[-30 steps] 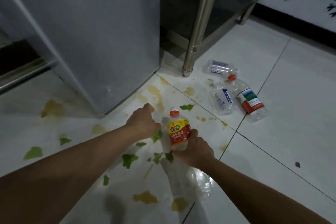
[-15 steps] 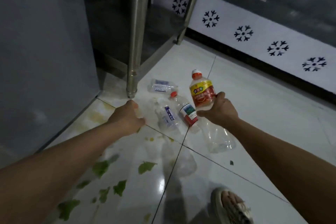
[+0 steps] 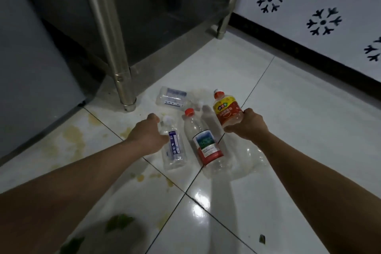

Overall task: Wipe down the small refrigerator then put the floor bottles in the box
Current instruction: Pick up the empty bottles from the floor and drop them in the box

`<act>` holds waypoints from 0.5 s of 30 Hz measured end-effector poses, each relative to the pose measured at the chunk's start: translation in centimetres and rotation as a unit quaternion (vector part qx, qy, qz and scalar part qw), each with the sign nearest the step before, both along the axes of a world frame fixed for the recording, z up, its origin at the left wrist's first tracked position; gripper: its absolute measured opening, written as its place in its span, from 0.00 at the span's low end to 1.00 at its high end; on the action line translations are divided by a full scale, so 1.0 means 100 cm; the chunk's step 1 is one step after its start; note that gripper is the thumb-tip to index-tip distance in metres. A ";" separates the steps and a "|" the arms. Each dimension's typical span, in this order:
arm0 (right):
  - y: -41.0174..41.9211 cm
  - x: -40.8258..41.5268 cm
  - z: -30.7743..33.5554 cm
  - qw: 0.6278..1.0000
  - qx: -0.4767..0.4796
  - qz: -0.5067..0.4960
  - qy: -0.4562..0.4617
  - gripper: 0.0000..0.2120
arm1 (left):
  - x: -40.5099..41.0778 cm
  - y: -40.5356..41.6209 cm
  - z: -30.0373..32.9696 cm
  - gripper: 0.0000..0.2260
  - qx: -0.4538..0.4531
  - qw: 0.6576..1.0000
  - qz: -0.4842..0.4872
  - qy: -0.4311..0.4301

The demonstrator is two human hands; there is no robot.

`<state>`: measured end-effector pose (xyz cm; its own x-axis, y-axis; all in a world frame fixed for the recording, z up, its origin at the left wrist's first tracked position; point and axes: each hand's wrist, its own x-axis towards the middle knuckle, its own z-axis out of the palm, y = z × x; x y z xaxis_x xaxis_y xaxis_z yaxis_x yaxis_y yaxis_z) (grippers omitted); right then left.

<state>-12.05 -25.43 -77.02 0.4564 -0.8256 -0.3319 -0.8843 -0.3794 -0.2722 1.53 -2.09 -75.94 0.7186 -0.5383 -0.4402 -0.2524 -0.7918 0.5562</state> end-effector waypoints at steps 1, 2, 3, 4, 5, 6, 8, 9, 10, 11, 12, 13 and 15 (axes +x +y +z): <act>-0.005 0.001 -0.006 1.000 0.007 0.001 -0.006 0.40 | -0.002 -0.007 -0.004 0.28 0.004 1.000 0.015 0.005; -0.010 0.002 -0.012 1.000 0.014 0.003 -0.009 0.41 | -0.003 -0.013 -0.008 0.28 0.009 1.000 0.028 0.010; -0.014 0.002 -0.018 1.000 0.021 0.006 -0.012 0.41 | -0.005 -0.019 -0.012 0.28 0.016 0.999 0.039 0.015; -0.016 0.001 -0.024 0.999 0.028 0.011 -0.014 0.40 | -0.007 -0.024 -0.016 0.29 0.022 0.998 0.050 0.018; -0.017 0.001 -0.030 0.999 0.035 0.017 -0.017 0.40 | -0.009 -0.029 -0.021 0.30 0.030 0.998 0.060 0.015; -0.018 0.000 -0.035 0.999 0.041 0.022 -0.020 0.40 | -0.012 -0.034 -0.025 0.32 0.038 0.997 0.067 0.010; -0.017 -0.001 -0.044 0.998 0.049 0.029 -0.024 0.40 | -0.017 -0.041 -0.032 0.34 0.051 0.995 0.084 0.004; -0.016 -0.002 -0.047 0.998 0.052 0.031 -0.028 0.39 | -0.019 -0.044 -0.036 0.35 0.056 0.994 0.095 0.004; -0.015 -0.003 -0.050 0.998 0.054 0.031 -0.032 0.39 | -0.020 -0.046 -0.039 0.36 0.062 0.992 0.106 0.004; -0.014 -0.003 -0.053 0.997 0.056 0.033 -0.036 0.38 | -0.022 -0.048 -0.041 0.36 0.067 0.991 0.116 0.005; -0.014 -0.003 -0.055 0.997 0.059 0.036 -0.039 0.38 | -0.022 -0.049 -0.043 0.36 0.072 0.990 0.124 0.007; -0.015 -0.003 -0.056 0.996 0.062 0.043 -0.042 0.39 | -0.023 -0.050 -0.045 0.36 0.075 0.989 0.131 0.010; -0.016 -0.002 -0.058 0.994 0.077 0.058 -0.045 0.40 | -0.023 -0.053 -0.047 0.36 0.080 0.986 0.144 0.010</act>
